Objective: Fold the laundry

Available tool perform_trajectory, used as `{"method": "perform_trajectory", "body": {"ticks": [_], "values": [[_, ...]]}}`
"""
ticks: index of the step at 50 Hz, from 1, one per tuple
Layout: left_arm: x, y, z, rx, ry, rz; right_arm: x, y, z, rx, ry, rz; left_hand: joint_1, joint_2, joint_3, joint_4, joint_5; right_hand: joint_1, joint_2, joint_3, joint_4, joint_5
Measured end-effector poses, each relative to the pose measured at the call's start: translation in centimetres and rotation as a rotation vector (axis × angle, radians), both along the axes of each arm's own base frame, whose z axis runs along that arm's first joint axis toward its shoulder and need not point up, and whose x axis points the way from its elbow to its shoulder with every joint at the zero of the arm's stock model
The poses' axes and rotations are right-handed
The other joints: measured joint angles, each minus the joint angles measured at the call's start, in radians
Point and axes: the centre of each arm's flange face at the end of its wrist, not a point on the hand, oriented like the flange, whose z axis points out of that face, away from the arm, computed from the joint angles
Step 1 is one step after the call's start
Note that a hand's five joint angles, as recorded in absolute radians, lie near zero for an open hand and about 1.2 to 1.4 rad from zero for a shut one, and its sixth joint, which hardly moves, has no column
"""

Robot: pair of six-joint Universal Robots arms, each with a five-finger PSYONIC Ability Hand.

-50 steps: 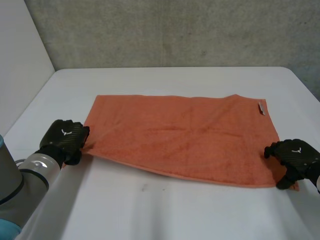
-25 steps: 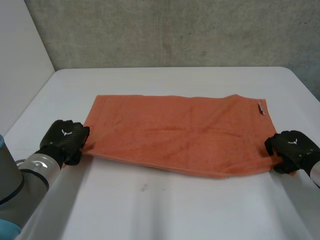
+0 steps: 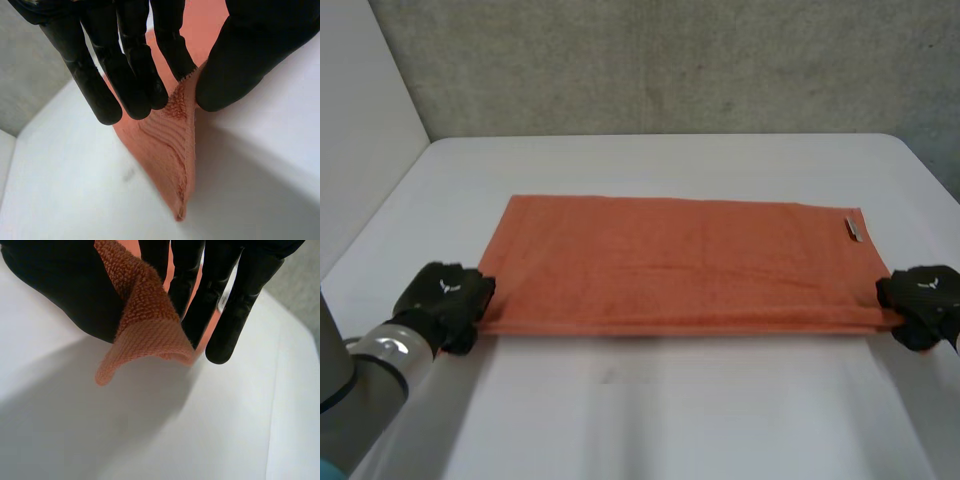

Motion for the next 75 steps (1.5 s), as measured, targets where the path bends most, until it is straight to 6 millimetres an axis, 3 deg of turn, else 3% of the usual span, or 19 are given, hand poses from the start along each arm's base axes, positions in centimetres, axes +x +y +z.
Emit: {"method": "perform_trajectory", "body": {"ticks": [1, 10, 15, 21, 25, 26, 29, 35, 45, 56, 58, 60, 61, 62, 63, 66, 68, 75], "values": [[0.7, 1.2, 0.0, 0.06, -0.051, 0.003, -0.3, 1.0, 0.3, 0.069, 0.033, -0.03, 0.0, 0.0, 0.0, 0.0, 0.0, 0.0, 0.0, 0.0, 0.0, 0.0], [1.7, 4.9, 0.8, 0.191, -0.129, -0.018, -1.8, 4.0, 1.3, 0.289, 0.194, -0.012, 0.0, 0.0, 0.0, 0.0, 0.0, 0.0, 0.0, 0.0, 0.0, 0.0], [1.6, 5.5, 1.3, 0.186, -0.13, -0.03, -2.1, 4.2, 1.6, 0.308, 0.209, -0.002, 0.0, 0.0, 0.0, 0.0, 0.0, 0.0, 0.0, 0.0, 0.0, 0.0], [0.0, 1.6, 1.8, 0.048, -0.109, -0.061, -2.6, 1.4, 2.6, 0.168, 0.163, -0.051, 0.0, 0.0, 0.0, 0.0, 0.0, 0.0, 0.0, 0.0, 0.0, 0.0], [-1.7, -2.7, 1.1, -0.042, -0.114, -0.088, -2.1, -1.1, 2.7, 0.082, 0.095, -0.081, 0.0, 0.0, 0.0, 0.0, 0.0, 0.0, 0.0, 0.0, 0.0, 0.0], [-1.7, -2.7, 1.1, -0.042, -0.114, -0.088, -2.1, -1.1, 2.7, 0.082, 0.095, -0.081, 0.0, 0.0, 0.0, 0.0, 0.0, 0.0, 0.0, 0.0, 0.0, 0.0], [-3.6, -6.3, 0.1, -0.115, -0.142, -0.128, -1.4, -3.5, 2.4, 0.024, 0.063, -0.095, 0.0, 0.0, 0.0, 0.0, 0.0, 0.0, 0.0, 0.0, 0.0, 0.0], [-6.1, -11.0, -1.3, -0.221, -0.183, -0.169, 0.0, -6.8, 1.5, -0.041, 0.092, -0.126, 0.0, 0.0, 0.0, 0.0, 0.0, 0.0, 0.0, 0.0, 0.0, 0.0], [-8.7, -16.4, -3.1, -0.355, -0.162, -0.202, 2.3, -10.7, 0.0, -0.132, 0.145, -0.161, 0.0, 0.0, 0.0, 0.0, 0.0, 0.0, 0.0, 0.01, 0.0, 0.0], [-10.4, -18.4, -3.4, -0.521, -0.105, -0.261, 3.9, -12.9, -0.8, -0.217, 0.152, -0.178, 0.0, 0.0, 0.0, 0.0, 0.0, 0.0, 0.0, 0.01, 0.004, 0.003], [-10.8, -18.3, -3.8, -0.538, -0.096, -0.285, 4.4, -13.1, -0.9, -0.228, 0.158, -0.189, -0.011, -0.033, -0.031, -0.033, -0.005, -0.401, -0.455, -0.422, -0.435, -0.389], [-11.0, -18.1, -4.1, -0.541, -0.093, -0.3, 4.5, -13.1, -0.8, -0.231, 0.159, -0.194, -0.203, -0.241, -0.217, -0.221, -0.17, -0.516, -0.575, -0.541, -0.554, -0.508], [-11.1, -18.0, -4.2, -0.541, -0.092, -0.306, 4.6, -13.1, -0.8, -0.232, 0.159, -0.197, -0.412, -0.423, -0.414, -0.402, -0.347, -0.693, -0.809, -0.797, -0.812, -0.763], [-11.2, -17.9, -4.4, -0.539, -0.092, -0.312, 4.6, -13.1, -0.8, -0.233, 0.158, -0.201, -0.412, -0.423, -0.414, -0.402, -0.347, -0.729, -0.873, -0.868, -0.885, -0.831], [-11.4, -17.5, -4.8, -0.533, -0.092, -0.327, 4.6, -13.1, -0.7, -0.234, 0.151, -0.21, -0.835, -0.786, -0.772, -0.792, -0.731, -0.753, -0.927, -0.926, -0.94, -0.883], [-11.7, -17.0, -5.0, -0.53, -0.092, -0.341, 4.5, -13.1, -0.2, -0.241, 0.122, -0.227, -0.946, -0.976, -0.964, -0.978, -0.898, -0.76, -0.955, -0.961, -0.959, -0.905], [-11.8, -16.8, -4.9, -0.532, -0.091, -0.343, 4.5, -13.1, 0.0, -0.244, 0.116, -0.23, -0.946, -0.989, -0.977, -0.99, -0.905, -0.76, -0.955, -0.961, -0.959, -0.905], [-11.8, -15.5, -2.0, -0.597, -0.077, -0.333, 4.1, -12.6, 6.0, -0.349, -0.038, -0.269, -0.946, -1.0, -0.981, -0.993, -0.905, -0.76, -0.955, -0.961, -0.959, -0.905]]}}
